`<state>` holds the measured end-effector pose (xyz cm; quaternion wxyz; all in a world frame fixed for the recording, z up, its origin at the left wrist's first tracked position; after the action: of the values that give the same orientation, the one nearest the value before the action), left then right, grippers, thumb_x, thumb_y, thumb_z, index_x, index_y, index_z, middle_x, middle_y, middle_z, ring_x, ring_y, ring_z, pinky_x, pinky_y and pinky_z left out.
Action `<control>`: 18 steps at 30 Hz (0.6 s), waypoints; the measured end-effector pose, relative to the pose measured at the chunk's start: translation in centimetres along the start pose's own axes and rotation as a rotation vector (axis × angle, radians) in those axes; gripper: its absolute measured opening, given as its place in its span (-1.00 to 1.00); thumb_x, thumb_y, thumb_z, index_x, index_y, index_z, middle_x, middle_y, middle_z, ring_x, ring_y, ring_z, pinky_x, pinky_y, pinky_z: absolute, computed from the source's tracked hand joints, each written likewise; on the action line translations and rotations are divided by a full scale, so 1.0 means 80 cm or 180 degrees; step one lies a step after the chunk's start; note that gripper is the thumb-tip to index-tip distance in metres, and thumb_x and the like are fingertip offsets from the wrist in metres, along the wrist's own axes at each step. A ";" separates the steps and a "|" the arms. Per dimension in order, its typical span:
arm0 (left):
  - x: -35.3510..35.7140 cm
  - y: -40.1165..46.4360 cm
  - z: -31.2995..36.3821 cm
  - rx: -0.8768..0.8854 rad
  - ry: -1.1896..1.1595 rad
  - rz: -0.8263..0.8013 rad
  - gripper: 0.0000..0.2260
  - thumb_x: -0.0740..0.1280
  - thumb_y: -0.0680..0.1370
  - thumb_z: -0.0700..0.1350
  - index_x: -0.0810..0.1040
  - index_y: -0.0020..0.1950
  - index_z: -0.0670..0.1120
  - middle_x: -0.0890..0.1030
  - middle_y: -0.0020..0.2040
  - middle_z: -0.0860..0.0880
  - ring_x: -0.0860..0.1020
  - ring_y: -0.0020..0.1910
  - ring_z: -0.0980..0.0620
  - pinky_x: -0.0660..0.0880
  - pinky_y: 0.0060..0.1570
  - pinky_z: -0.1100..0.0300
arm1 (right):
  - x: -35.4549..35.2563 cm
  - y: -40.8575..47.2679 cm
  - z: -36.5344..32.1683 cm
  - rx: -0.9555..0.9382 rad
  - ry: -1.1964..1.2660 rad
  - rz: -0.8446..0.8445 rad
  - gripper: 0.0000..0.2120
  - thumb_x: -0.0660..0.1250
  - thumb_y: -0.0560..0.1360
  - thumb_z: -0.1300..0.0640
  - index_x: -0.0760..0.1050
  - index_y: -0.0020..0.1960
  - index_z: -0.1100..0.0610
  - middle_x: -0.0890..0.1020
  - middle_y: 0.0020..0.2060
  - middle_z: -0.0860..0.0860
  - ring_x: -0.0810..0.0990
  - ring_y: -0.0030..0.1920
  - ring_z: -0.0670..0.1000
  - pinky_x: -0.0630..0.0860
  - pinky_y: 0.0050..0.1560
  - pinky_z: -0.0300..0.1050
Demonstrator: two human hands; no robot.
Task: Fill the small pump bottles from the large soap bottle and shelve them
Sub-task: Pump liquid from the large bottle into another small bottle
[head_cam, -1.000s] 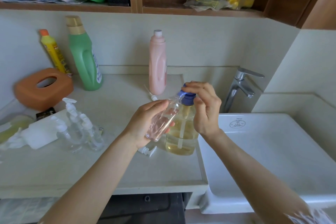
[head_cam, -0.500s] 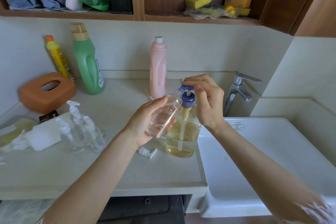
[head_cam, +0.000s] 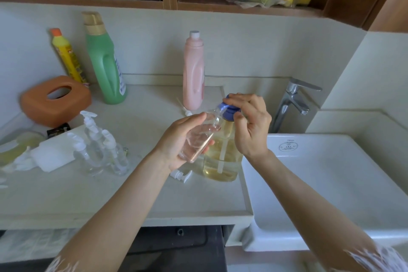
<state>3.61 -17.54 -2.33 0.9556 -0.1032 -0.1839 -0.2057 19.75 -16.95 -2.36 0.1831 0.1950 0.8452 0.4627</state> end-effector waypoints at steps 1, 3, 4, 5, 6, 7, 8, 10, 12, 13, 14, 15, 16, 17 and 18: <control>0.000 -0.001 0.002 -0.0001 -0.0005 -0.0013 -0.62 0.37 0.37 0.06 0.58 0.09 -0.13 0.68 -0.14 -0.09 0.59 -0.39 0.01 0.48 -0.45 0.25 | 0.000 0.001 -0.003 -0.0014 -0.0018 0.0002 -0.63 0.09 0.37 0.25 0.66 -0.06 0.22 0.58 -0.08 -0.04 0.58 0.02 0.11 0.49 0.09 0.10; 0.001 -0.001 0.004 -0.0021 -0.0029 -0.0038 -0.62 0.39 0.38 0.06 0.58 0.10 -0.12 0.68 -0.11 -0.09 0.59 -0.38 0.02 0.49 -0.44 0.24 | -0.003 0.006 -0.010 0.0008 0.0003 -0.0023 -0.63 0.09 0.38 0.24 0.66 -0.06 0.23 0.59 -0.07 -0.03 0.58 0.02 0.15 0.49 0.09 -0.02; 0.002 0.000 0.006 -0.0023 -0.0058 -0.0063 -0.63 0.40 0.37 0.06 0.60 0.09 -0.12 0.68 -0.10 -0.10 0.60 -0.37 0.02 0.50 -0.43 0.23 | -0.004 0.010 -0.013 0.0046 0.0034 -0.0039 -0.64 0.10 0.38 0.24 0.66 -0.06 0.23 0.60 -0.07 -0.01 0.58 0.03 0.14 0.49 0.09 -0.02; 0.003 0.000 0.008 -0.0003 -0.0087 -0.0096 -0.64 0.42 0.37 0.07 0.62 0.07 -0.11 0.68 -0.09 -0.10 0.60 -0.36 0.02 0.51 -0.43 0.22 | -0.007 0.017 -0.015 0.0091 0.0079 -0.0064 -0.64 0.10 0.40 0.22 0.66 -0.06 0.24 0.61 -0.08 0.01 0.58 0.03 0.12 0.49 0.09 0.00; 0.004 0.000 0.011 0.0024 -0.0092 -0.0122 -0.63 0.45 0.35 0.08 0.63 0.05 -0.10 0.67 -0.08 -0.10 0.60 -0.36 0.02 0.52 -0.42 0.22 | -0.009 0.023 -0.017 0.0152 0.0129 -0.0099 -0.64 0.11 0.41 0.21 0.66 -0.06 0.24 0.63 -0.08 0.03 0.58 0.03 0.10 0.49 0.08 0.03; 0.005 0.001 0.013 0.0046 -0.0086 -0.0129 -0.62 0.46 0.33 0.09 0.64 0.04 -0.09 0.67 -0.08 -0.10 0.61 -0.35 0.01 0.52 -0.42 0.22 | -0.012 0.028 -0.019 0.0189 0.0154 -0.0152 -0.64 0.11 0.42 0.19 0.66 -0.06 0.24 0.64 -0.08 0.06 0.58 0.03 0.08 0.50 0.08 0.04; 0.006 0.001 0.014 0.0064 -0.0076 -0.0130 -0.62 0.46 0.33 0.09 0.64 0.04 -0.09 0.67 -0.08 -0.10 0.61 -0.35 0.01 0.52 -0.41 0.23 | -0.015 0.032 -0.021 0.0166 0.0125 -0.0213 -0.64 0.11 0.43 0.18 0.66 -0.06 0.25 0.66 -0.07 0.08 0.58 0.03 0.08 0.50 0.07 0.04; 0.007 0.001 0.015 0.0084 -0.0087 -0.0128 -0.64 0.44 0.36 0.08 0.63 0.05 -0.10 0.67 -0.09 -0.10 0.60 -0.36 0.01 0.52 -0.41 0.23 | -0.019 0.036 -0.021 -0.0032 -0.0072 -0.0326 -0.64 0.11 0.47 0.16 0.66 -0.05 0.26 0.67 -0.06 0.11 0.59 0.03 0.09 0.51 0.07 0.02; 0.009 0.002 0.016 0.0096 -0.0114 -0.0134 -0.62 0.46 0.33 0.09 0.63 0.05 -0.10 0.67 -0.09 -0.10 0.60 -0.36 0.01 0.51 -0.42 0.23 | -0.023 0.035 -0.020 -0.0216 -0.0215 -0.0353 -0.63 0.11 0.50 0.14 0.65 -0.04 0.27 0.66 -0.06 0.11 0.59 0.03 0.11 0.51 0.07 0.00; 0.010 0.002 0.017 0.0107 -0.0102 -0.0132 -0.61 0.46 0.32 0.09 0.63 0.05 -0.10 0.67 -0.10 -0.09 0.59 -0.37 0.01 0.51 -0.43 0.23 | -0.022 0.035 -0.020 -0.0250 -0.0222 -0.0325 -0.64 0.11 0.51 0.13 0.65 -0.03 0.27 0.66 -0.06 0.12 0.59 0.03 0.11 0.50 0.08 -0.02; 0.010 0.003 0.016 0.0100 -0.0086 -0.0120 -0.61 0.45 0.33 0.09 0.63 0.05 -0.11 0.67 -0.10 -0.09 0.59 -0.37 0.02 0.50 -0.43 0.24 | -0.021 0.032 -0.019 -0.0254 -0.0202 -0.0281 -0.64 0.11 0.51 0.13 0.64 -0.03 0.28 0.66 -0.05 0.12 0.59 0.04 0.11 0.50 0.09 -0.04; 0.011 0.004 0.016 0.0096 -0.0059 -0.0112 -0.60 0.44 0.34 0.09 0.62 0.07 -0.12 0.66 -0.10 -0.10 0.58 -0.37 0.02 0.50 -0.43 0.24 | -0.018 0.030 -0.020 -0.0269 -0.0178 -0.0214 -0.65 0.11 0.51 0.14 0.64 -0.03 0.28 0.65 -0.05 0.11 0.59 0.04 0.11 0.48 0.10 -0.06; 0.010 0.005 0.015 0.0073 -0.0046 -0.0097 -0.56 0.45 0.33 0.10 0.60 0.09 -0.13 0.66 -0.10 -0.10 0.58 -0.38 0.02 0.49 -0.44 0.24 | -0.014 0.026 -0.019 -0.0264 -0.0155 -0.0148 -0.65 0.11 0.51 0.15 0.63 -0.03 0.28 0.64 -0.05 0.10 0.58 0.04 0.11 0.47 0.11 -0.09; 0.010 0.005 0.015 0.0055 -0.0033 -0.0072 -0.51 0.46 0.29 0.11 0.59 0.10 -0.14 0.65 -0.11 -0.11 0.57 -0.38 0.01 0.48 -0.44 0.24 | -0.011 0.023 -0.018 -0.0272 -0.0143 -0.0072 -0.66 0.11 0.49 0.16 0.63 -0.04 0.28 0.63 -0.06 0.07 0.58 0.04 0.11 0.45 0.12 -0.13; 0.010 0.005 0.014 0.0044 -0.0002 -0.0050 -0.49 0.47 0.27 0.12 0.59 0.11 -0.15 0.65 -0.11 -0.11 0.57 -0.39 0.01 0.47 -0.45 0.24 | -0.008 0.019 -0.018 -0.0289 -0.0160 0.0004 -0.67 0.11 0.48 0.18 0.62 -0.06 0.28 0.62 -0.07 0.04 0.58 0.02 0.12 0.44 0.11 -0.15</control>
<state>4.08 -17.15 -1.03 0.9547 -0.0951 -0.1864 -0.2118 19.83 -17.54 -0.26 0.2128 0.1986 0.8183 0.4956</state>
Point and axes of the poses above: each hand's wrist, its own y-axis towards the middle knuckle, its own x-axis out of the palm, z = x × y, the point moved 1 cm from there along y, towards the middle knuckle
